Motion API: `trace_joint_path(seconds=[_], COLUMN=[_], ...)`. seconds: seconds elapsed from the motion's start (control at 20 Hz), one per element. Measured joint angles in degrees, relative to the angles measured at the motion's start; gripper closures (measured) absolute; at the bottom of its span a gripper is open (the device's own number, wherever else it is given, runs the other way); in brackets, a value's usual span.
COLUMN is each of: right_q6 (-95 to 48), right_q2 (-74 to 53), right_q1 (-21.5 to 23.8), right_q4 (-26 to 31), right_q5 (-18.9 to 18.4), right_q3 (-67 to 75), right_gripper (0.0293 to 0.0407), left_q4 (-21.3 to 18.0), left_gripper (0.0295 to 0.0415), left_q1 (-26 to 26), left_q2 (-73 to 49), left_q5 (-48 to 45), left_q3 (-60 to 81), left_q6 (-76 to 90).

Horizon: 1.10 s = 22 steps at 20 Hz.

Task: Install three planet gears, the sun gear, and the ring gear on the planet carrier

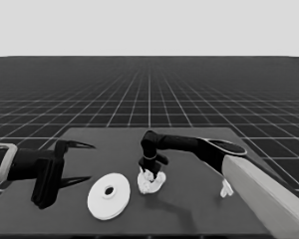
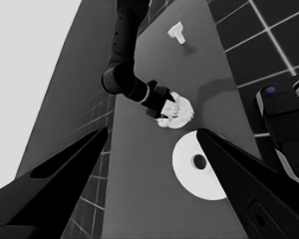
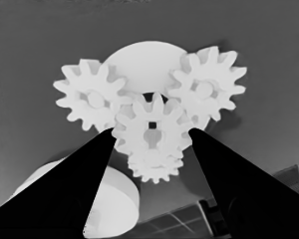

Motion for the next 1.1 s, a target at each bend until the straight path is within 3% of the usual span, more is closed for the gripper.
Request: trace_joint_path(seconds=[1.1], right_q6=[13.2], right_q2=[0.0], right_q1=[0.0], right_q4=[0.0], right_q5=[0.0], right_q3=[0.0], right_gripper=[0.0390], left_q4=[0.0], left_gripper=[0.0326], left_q1=[0.0], left_q2=[0.0], left_q5=[0.0], left_q3=[0.0], left_q6=[0.0])
